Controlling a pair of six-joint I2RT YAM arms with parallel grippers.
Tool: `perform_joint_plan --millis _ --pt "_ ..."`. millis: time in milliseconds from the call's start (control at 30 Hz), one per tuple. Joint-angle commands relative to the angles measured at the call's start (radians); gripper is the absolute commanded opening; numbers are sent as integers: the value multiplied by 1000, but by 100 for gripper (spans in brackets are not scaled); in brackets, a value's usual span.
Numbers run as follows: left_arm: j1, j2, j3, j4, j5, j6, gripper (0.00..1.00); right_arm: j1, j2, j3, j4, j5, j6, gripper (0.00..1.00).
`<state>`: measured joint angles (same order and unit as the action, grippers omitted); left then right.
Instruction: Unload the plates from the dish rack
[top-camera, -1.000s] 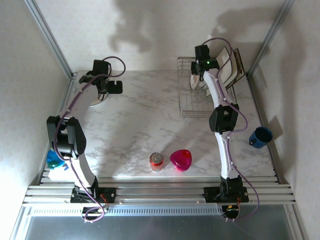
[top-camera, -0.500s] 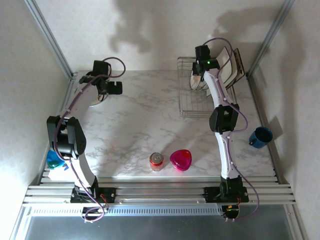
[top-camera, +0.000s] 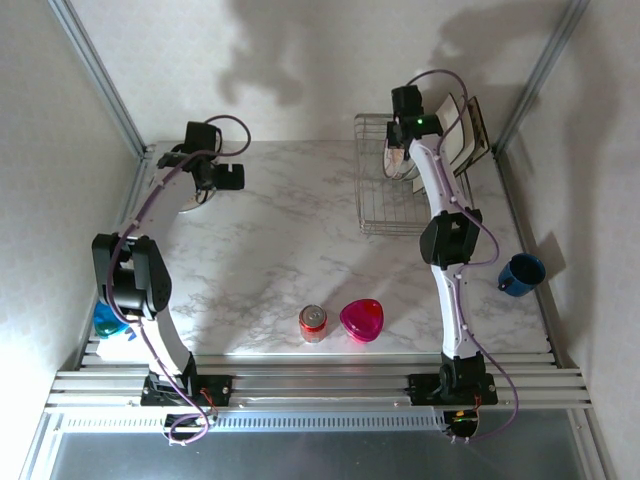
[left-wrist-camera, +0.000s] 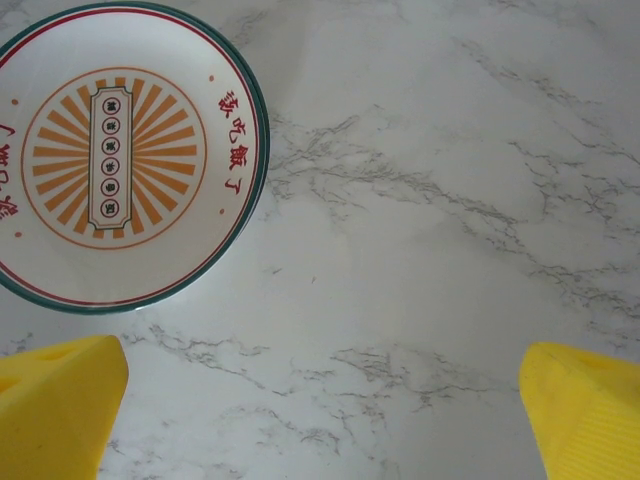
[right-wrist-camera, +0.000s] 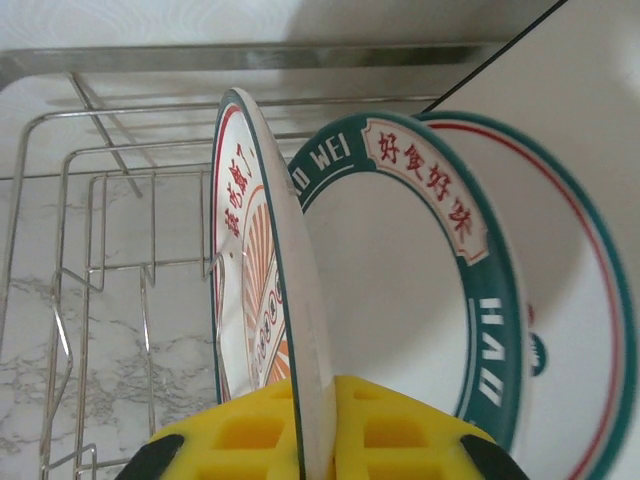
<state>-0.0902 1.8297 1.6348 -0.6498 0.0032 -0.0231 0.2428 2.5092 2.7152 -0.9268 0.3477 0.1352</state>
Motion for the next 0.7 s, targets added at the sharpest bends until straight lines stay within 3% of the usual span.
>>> perform_joint_plan --millis 0,267,667 --pt "5 -51 -10 -23 -14 -12 100 33 -125 26 27 -29 -14 0" --pt "5 -63 -16 -30 -11 -18 100 38 -233 9 -45 -15 -21 0" --pt "3 -77 -44 -14 -8 -14 100 50 -452 -237 -31 -16 -19 0"
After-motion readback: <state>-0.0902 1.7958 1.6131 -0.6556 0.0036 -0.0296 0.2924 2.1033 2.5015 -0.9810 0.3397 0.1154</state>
